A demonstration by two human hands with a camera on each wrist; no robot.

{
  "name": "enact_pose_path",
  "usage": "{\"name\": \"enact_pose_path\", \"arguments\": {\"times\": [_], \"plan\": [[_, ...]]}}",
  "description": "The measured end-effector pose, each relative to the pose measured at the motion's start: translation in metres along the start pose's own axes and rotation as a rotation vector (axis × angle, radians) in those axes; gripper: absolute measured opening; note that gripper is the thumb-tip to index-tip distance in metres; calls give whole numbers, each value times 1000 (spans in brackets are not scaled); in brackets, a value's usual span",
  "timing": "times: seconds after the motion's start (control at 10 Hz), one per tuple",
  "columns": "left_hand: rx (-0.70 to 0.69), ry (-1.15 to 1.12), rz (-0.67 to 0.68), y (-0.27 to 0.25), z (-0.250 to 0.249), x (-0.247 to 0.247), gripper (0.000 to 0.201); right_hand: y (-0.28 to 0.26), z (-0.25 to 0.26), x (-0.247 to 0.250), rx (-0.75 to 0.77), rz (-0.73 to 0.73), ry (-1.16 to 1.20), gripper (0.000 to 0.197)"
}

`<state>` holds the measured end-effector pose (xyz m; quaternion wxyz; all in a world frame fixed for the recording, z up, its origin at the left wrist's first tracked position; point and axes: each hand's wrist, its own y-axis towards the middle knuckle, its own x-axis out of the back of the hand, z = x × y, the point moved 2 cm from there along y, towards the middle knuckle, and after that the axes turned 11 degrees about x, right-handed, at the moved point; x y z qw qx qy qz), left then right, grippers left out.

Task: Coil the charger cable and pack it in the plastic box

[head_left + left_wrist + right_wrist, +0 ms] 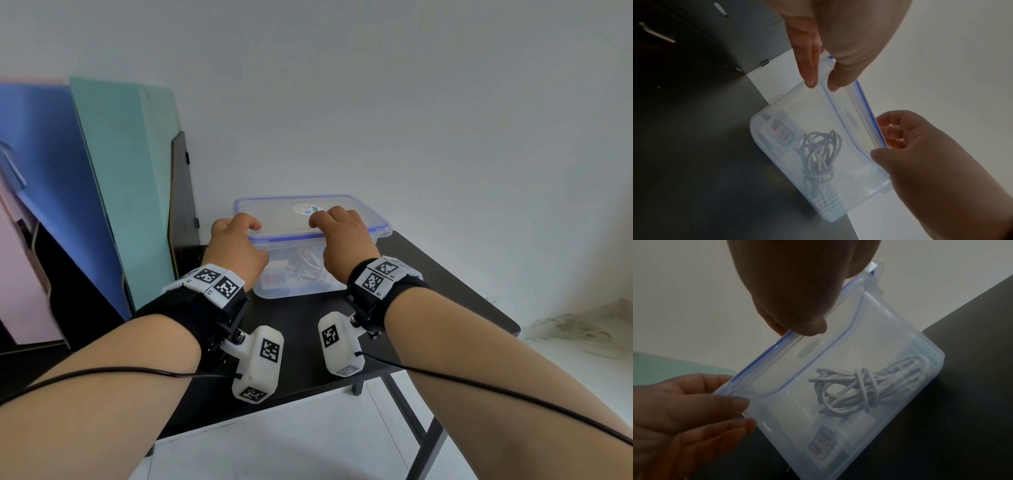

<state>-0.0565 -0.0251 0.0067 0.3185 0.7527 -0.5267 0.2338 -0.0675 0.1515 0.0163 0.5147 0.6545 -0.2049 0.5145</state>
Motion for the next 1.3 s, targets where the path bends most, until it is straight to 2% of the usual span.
{"name": "enact_pose_path", "arguments": {"times": [0.8, 1.0, 1.2, 1.3], "plan": [[76, -60, 29, 54, 2, -28, 60, 57, -24, -26, -41, 0, 33, 58], [85, -43, 41, 55, 3, -27, 65, 55, -23, -23, -43, 8, 78, 55], [92, -22, 32, 45, 2, -19, 84, 33, -14, -8, -41, -62, 103, 68], [89, -40, 11, 37, -4, -11, 84, 26, -11, 4, -51, -123, 121, 65]]}}
